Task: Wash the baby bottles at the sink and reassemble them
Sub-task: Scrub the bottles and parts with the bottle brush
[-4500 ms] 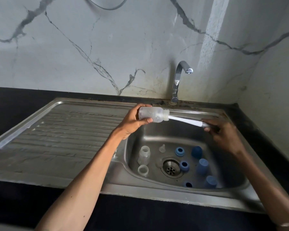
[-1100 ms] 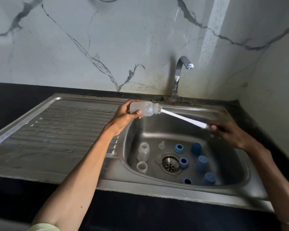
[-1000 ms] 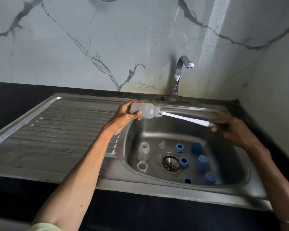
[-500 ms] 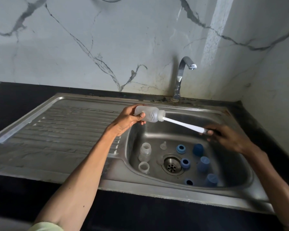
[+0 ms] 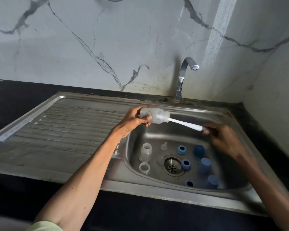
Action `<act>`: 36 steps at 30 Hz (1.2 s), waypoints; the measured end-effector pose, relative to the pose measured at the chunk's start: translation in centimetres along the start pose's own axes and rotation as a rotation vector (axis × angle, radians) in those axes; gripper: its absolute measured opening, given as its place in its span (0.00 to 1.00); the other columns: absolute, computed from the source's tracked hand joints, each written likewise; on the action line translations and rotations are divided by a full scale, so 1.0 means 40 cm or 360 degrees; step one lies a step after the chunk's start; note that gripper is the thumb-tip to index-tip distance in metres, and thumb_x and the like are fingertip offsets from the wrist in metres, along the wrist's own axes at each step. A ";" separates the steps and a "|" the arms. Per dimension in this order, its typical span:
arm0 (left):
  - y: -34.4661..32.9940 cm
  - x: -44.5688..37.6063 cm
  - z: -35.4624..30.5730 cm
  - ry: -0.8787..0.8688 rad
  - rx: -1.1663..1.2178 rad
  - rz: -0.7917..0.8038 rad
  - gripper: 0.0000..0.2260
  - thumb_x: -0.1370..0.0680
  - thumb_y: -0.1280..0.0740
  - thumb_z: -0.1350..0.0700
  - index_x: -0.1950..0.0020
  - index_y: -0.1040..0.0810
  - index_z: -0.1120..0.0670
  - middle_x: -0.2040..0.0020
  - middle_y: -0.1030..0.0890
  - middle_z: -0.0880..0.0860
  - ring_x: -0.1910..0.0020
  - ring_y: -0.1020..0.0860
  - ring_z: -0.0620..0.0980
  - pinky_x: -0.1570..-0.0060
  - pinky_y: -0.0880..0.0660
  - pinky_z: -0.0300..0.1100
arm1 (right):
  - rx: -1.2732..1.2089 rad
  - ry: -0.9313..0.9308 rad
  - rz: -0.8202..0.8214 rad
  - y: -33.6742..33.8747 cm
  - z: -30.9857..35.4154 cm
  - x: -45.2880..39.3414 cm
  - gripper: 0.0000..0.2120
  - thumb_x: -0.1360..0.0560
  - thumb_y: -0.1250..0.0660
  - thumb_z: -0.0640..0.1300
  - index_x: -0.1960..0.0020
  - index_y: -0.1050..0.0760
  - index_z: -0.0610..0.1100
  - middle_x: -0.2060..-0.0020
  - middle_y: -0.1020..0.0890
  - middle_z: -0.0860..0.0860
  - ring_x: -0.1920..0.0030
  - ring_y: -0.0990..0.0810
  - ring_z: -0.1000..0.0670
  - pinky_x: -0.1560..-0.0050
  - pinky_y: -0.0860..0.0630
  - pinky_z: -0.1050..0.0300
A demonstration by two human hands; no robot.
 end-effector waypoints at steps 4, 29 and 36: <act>0.013 -0.006 -0.007 -0.0124 -0.0029 -0.0078 0.18 0.29 0.26 0.67 0.40 0.21 0.56 0.46 0.21 0.59 0.50 0.22 0.57 0.57 0.19 0.43 | -0.0098 -0.0015 0.0229 -0.021 0.003 -0.008 0.07 0.19 0.40 0.42 0.46 0.26 0.52 0.52 0.21 0.50 0.50 0.22 0.50 0.53 0.30 0.58; 0.010 0.003 -0.007 0.0031 -0.0491 -0.0066 0.17 0.25 0.26 0.64 0.38 0.23 0.57 0.52 0.19 0.57 0.62 0.22 0.51 0.61 0.21 0.45 | 0.0666 0.0095 -0.0302 0.027 0.031 0.016 0.19 0.20 0.38 0.46 0.30 0.30 0.55 0.42 0.21 0.44 0.45 0.22 0.43 0.45 0.28 0.48; 0.011 0.001 -0.010 -0.0014 -0.0488 -0.0053 0.17 0.26 0.26 0.64 0.38 0.22 0.56 0.52 0.19 0.56 0.61 0.22 0.52 0.62 0.22 0.46 | 0.0392 -0.0043 -0.0021 0.022 -0.017 -0.003 0.20 0.21 0.37 0.43 0.30 0.30 0.53 0.40 0.22 0.46 0.46 0.23 0.48 0.49 0.29 0.55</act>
Point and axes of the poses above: each hand's wrist, its own x-axis away from the middle knuckle, its own y-axis out of the back of the hand, z = x × y, the point moved 3 cm from there along -x, towards the middle knuckle
